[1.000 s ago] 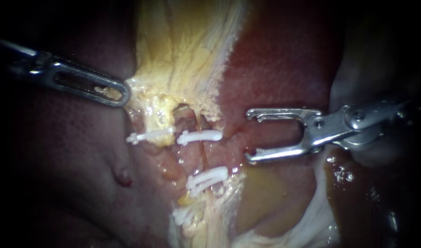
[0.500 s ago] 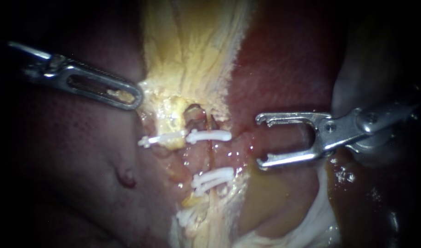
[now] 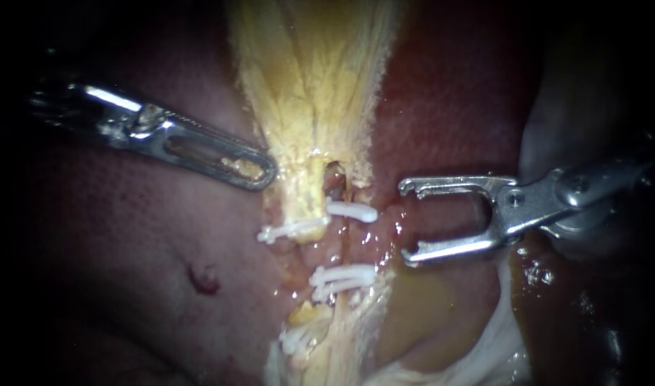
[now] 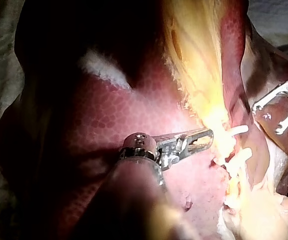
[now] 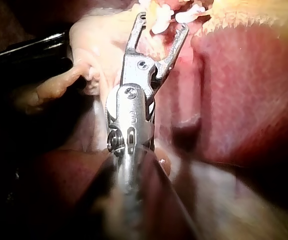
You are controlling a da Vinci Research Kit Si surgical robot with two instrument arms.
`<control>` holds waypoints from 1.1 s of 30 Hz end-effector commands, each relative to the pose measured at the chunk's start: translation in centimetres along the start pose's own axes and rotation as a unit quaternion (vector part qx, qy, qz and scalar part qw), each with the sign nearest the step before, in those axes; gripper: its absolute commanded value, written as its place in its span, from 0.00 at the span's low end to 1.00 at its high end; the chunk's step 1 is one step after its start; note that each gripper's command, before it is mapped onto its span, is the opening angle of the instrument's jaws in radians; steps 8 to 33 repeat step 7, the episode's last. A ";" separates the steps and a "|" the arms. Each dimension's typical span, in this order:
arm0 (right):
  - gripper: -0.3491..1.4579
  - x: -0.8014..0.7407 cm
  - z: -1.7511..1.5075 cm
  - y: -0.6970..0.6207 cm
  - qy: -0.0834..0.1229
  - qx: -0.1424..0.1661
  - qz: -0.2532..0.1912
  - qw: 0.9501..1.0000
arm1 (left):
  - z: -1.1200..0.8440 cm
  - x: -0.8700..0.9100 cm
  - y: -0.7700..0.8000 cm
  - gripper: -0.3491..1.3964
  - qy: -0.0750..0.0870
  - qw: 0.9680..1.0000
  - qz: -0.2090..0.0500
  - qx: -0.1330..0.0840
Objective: Going back third clip right tube
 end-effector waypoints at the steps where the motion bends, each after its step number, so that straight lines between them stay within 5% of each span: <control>1: 0.47 0.00 0.00 0.00 0.000 0.000 0.000 1.000 | 0.00 0.00 0.01 0.00 0.000 1.000 0.000 0.001; 33: 0.47 0.00 0.00 0.00 0.000 0.000 -0.003 1.000 | 0.00 0.00 0.01 0.00 0.000 1.000 0.000 0.001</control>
